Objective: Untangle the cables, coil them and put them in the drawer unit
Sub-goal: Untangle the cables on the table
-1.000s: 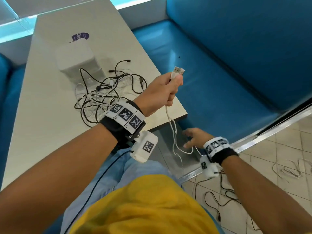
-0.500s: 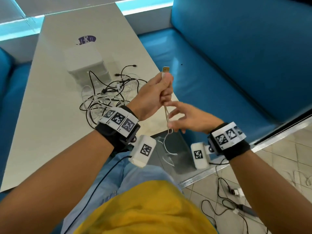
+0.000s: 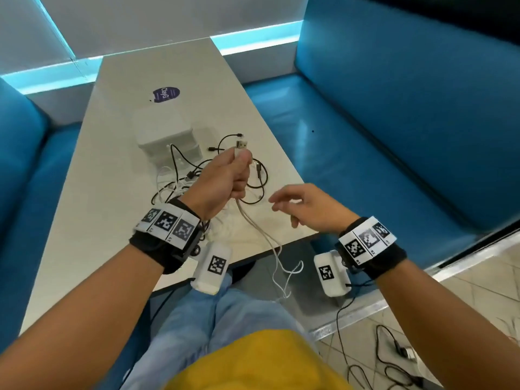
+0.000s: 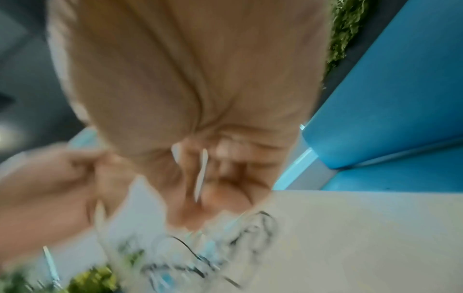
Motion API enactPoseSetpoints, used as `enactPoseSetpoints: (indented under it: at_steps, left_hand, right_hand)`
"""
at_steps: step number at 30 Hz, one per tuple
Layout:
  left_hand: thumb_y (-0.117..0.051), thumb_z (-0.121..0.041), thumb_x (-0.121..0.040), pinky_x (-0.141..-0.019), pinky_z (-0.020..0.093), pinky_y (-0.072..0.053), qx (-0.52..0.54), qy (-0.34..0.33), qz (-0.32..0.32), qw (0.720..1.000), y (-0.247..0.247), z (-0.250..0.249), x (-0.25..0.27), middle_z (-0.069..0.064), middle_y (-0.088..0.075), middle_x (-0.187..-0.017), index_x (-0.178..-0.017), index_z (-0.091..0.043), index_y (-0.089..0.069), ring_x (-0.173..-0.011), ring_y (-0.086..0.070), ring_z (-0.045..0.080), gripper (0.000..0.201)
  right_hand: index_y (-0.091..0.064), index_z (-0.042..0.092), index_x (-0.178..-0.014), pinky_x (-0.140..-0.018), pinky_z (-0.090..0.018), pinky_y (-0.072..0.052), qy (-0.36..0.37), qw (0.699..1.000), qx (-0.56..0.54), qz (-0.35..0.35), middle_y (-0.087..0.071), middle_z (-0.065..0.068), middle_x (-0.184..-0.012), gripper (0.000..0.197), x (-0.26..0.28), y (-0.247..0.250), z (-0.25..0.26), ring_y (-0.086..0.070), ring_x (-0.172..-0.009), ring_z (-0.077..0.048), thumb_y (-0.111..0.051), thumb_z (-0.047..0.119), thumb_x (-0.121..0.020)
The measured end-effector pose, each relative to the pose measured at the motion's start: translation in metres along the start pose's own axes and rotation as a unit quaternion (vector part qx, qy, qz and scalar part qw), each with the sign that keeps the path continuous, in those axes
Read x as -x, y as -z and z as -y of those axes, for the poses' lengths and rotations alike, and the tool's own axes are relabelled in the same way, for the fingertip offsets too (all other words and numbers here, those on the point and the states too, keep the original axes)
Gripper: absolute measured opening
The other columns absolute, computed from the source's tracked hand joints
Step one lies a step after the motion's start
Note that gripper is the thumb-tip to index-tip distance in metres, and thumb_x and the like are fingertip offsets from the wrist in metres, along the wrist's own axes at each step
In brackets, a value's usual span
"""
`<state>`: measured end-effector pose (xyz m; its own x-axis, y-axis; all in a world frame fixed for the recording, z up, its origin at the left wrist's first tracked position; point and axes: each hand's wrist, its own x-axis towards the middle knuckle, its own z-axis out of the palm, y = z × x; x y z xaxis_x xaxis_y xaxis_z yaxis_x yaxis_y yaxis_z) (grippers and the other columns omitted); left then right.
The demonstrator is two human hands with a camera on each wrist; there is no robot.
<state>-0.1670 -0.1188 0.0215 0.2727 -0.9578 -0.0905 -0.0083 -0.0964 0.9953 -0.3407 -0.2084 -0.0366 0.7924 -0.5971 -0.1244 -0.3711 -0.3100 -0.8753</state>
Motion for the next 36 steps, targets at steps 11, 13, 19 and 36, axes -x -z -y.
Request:
enactPoseSetpoints:
  at_steps: [11,13,19,36]
  left_hand:
    - [-0.034,-0.021,-0.104,-0.051,0.024,-0.023,-0.017,0.027,-0.017,0.999,0.060,-0.006,0.022,-0.003,-0.026,-0.064,-0.083,-0.018,-0.038,-0.055,-0.023,0.009,0.022]
    - [-0.034,-0.022,-0.104,-0.049,0.022,-0.026,-0.015,0.022,-0.014,1.000,0.071,-0.009,0.025,-0.003,-0.027,-0.064,-0.087,-0.016,-0.041,-0.054,-0.024,0.010,0.020]
    - [-0.041,-0.019,-0.102,-0.052,0.021,-0.037,-0.007,-0.017,-0.073,0.997,0.095,-0.003,0.028,0.001,-0.043,-0.071,-0.102,-0.007,-0.055,-0.056,-0.035,0.010,0.018]
    - [-0.039,-0.020,-0.102,-0.048,0.022,-0.018,0.039,0.055,-0.257,0.964,0.155,0.016,0.043,-0.005,-0.029,-0.063,-0.089,-0.016,-0.052,-0.052,-0.021,0.009,0.019]
  right_hand:
    - [-0.073,0.013,-0.106,-0.076,-0.011,-0.048,0.216,0.974,0.064,-0.033,-0.069,0.010,-0.089,0.021,-0.083,-0.011,0.126,-0.060,-0.072,0.011,-0.068,0.019,-0.087]
    - [-0.074,0.013,-0.104,-0.077,-0.012,-0.049,0.224,0.972,0.073,-0.021,-0.071,0.009,-0.089,0.019,-0.091,-0.016,0.135,-0.061,-0.075,0.007,-0.068,0.019,-0.087]
    - [-0.077,0.014,-0.094,-0.076,-0.024,-0.053,0.231,0.968,0.084,-0.039,-0.073,0.005,-0.081,0.015,-0.107,-0.039,0.146,-0.066,-0.076,-0.006,-0.067,0.022,-0.088]
    - [-0.058,0.024,-0.129,-0.070,-0.017,-0.040,0.051,0.959,0.267,0.086,-0.056,0.015,-0.086,0.046,-0.168,-0.082,0.074,-0.056,-0.080,-0.008,-0.065,0.040,-0.087]
